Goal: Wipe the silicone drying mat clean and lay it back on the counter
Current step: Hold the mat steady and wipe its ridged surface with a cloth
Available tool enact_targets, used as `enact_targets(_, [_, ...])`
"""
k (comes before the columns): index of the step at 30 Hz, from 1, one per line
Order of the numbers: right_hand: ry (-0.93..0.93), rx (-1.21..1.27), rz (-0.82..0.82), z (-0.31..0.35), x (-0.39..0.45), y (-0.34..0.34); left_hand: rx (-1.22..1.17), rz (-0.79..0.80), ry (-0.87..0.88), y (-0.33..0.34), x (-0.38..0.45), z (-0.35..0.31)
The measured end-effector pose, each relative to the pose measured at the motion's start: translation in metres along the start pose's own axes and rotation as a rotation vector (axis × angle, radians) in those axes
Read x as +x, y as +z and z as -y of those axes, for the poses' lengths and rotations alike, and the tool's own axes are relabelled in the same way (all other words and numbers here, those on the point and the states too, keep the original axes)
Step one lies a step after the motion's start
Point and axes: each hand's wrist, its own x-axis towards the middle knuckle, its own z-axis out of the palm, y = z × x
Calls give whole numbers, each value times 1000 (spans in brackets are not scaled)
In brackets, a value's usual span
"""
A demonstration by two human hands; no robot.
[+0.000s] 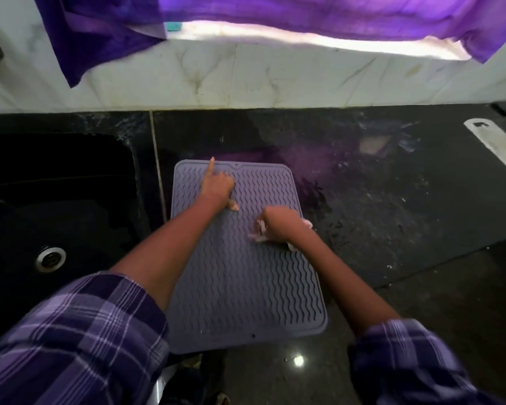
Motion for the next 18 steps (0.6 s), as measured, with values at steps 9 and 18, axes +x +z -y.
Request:
enact_targets(9, [19,-83,-203,27,6,25,-210,-33,-57,28,-54,2])
enact_targets(18, [-60,-142,-218,42,-20,34,-75,-42,-85,26,-53,-7])
